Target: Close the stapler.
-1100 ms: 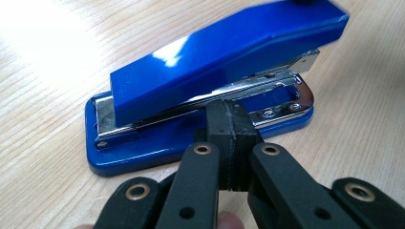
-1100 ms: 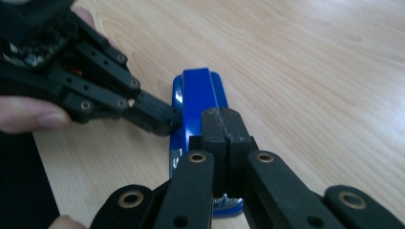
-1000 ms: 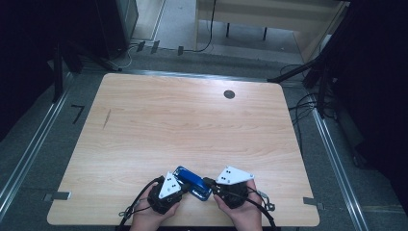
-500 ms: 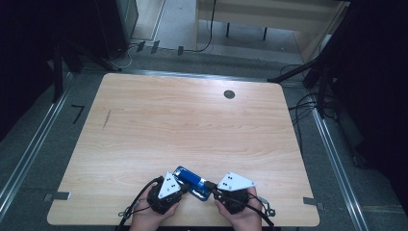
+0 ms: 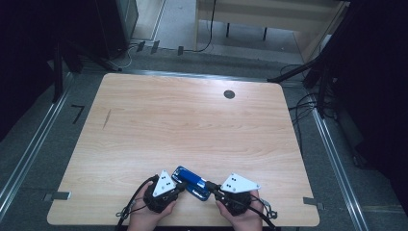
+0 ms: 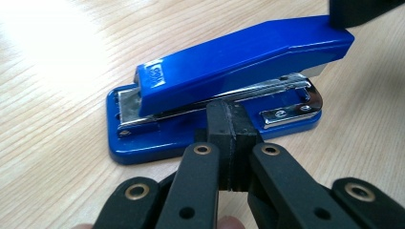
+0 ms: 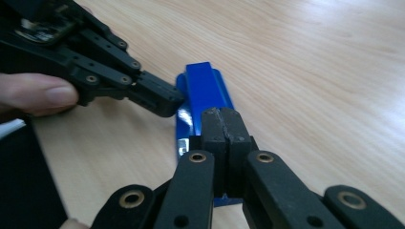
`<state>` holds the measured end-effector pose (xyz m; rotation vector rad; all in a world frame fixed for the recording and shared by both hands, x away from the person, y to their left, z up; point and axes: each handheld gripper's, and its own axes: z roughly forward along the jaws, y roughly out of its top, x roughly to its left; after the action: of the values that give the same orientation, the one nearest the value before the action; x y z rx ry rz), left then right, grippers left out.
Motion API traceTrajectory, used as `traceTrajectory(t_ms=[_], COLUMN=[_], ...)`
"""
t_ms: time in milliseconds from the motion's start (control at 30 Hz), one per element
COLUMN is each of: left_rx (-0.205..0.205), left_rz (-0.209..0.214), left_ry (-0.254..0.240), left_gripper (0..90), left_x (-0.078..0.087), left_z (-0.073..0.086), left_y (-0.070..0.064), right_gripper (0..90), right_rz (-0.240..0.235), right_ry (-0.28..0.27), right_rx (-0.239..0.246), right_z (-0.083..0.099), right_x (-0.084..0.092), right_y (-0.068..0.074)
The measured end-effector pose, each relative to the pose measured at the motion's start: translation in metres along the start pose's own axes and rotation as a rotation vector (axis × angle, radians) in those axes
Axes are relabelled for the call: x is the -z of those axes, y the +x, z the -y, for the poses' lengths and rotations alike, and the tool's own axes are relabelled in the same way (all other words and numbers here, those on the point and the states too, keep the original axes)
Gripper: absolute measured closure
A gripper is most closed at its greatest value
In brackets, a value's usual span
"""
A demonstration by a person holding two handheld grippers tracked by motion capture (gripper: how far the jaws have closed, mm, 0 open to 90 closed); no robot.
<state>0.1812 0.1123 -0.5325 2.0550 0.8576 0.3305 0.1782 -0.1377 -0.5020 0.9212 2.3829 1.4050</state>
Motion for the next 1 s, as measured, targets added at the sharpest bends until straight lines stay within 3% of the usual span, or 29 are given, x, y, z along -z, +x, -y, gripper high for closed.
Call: traceTrajectory(t_ms=[200,367,533,700,767,867,1000], left_rx=[0.015,0.053,0.112,0.181,0.218,0.243,0.266], left_rz=[-0.015,-0.054,-0.132,-0.202,-0.227,-0.283,-0.353], left_ry=[-0.017,-0.044,-0.072,-0.113,-0.108,-0.094,-0.084], left_gripper=[90.0,90.0,74.7,52.4,41.3,27.0,15.8], left_x=[0.011,0.025,0.038,0.050,0.053,0.057,0.064], left_z=[0.002,0.005,0.010,0.013,0.013,0.016,0.018], left_y=[0.008,0.027,0.049,0.068,0.076,0.085,0.097], right_gripper=[90.0,90.0,90.0,90.0,90.0,90.0,90.0], right_rz=[-0.028,-0.047,-0.066,-0.078,-0.081,-0.076,-0.074], right_ry=[-0.003,0.021,0.042,0.065,0.072,0.083,0.092], right_rx=[0.001,0.015,0.018,0.016,0.020,0.023,0.032], right_z=[0.003,0.006,0.010,0.014,0.016,0.018,0.021], right_x=[0.002,0.000,-0.006,-0.013,-0.016,-0.018,-0.021], right_y=[0.004,0.010,0.014,0.016,0.016,0.017,0.018])
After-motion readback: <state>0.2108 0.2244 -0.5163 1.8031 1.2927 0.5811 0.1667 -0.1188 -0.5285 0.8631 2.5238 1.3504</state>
